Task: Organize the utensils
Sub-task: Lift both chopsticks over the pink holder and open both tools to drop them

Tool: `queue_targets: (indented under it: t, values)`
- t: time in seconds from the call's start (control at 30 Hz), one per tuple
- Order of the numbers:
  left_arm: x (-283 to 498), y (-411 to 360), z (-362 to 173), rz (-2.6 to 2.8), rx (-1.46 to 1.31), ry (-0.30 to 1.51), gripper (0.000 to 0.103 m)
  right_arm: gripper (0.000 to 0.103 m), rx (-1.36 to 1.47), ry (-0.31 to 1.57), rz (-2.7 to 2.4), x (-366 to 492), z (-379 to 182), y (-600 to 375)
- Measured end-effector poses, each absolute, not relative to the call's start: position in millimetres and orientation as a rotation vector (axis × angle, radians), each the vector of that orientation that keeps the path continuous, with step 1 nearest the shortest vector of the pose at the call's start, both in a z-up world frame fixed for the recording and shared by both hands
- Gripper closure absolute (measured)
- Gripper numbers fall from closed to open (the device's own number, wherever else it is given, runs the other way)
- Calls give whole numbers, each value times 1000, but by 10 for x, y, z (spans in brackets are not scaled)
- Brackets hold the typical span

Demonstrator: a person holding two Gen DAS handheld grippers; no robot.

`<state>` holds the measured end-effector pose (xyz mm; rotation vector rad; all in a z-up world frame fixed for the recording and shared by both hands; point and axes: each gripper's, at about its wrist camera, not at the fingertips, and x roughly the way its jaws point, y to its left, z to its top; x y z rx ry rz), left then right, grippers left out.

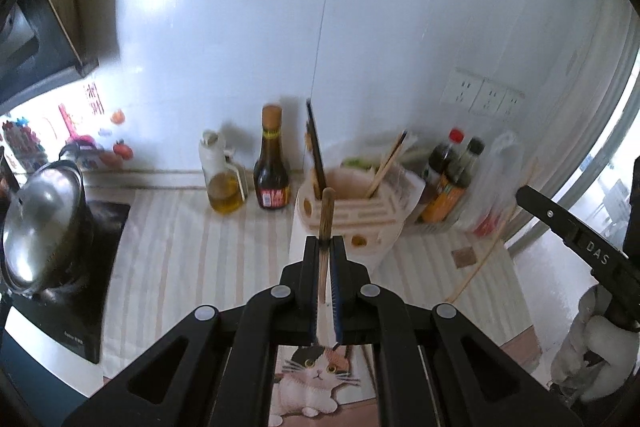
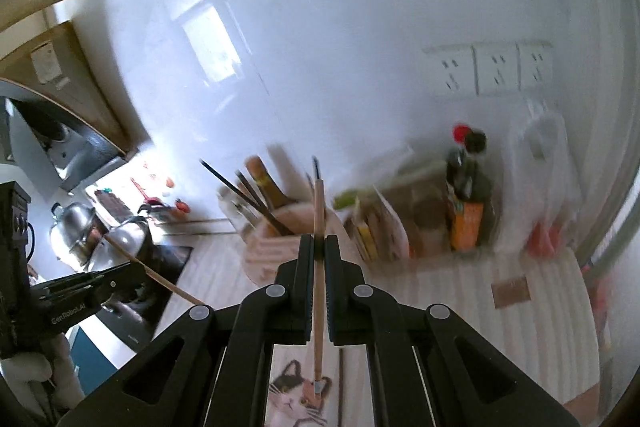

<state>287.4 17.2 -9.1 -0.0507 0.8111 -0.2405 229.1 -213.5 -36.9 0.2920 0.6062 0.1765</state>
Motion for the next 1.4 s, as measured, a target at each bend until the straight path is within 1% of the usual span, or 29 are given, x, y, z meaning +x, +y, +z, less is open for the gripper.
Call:
queue_targets:
  t: [0.37, 0.53, 0.7, 0.87, 1.13, 1.4]
  values:
    - [2984, 95, 538, -251, -48, 706, 100, 98, 230, 503, 221, 2650, 374, -1953]
    - [3199, 15, 728, -240, -44, 672, 100, 98, 223, 485, 215, 2899, 540, -1922]
    - [3521, -53, 801, -227, -47, 670, 100, 98, 228, 500, 214, 3239, 562, -1868]
    - [3875, -99, 747, -211, -43, 689, 100, 98, 242, 507, 204, 3601, 518, -1851]
    - [4447, -158, 405, -191, -54, 776, 100, 98, 231, 534, 177, 4125, 251, -1841]
    - [4608, -192, 160, -205, -64, 837, 100, 98, 217, 535, 182, 4299, -32, -1893]
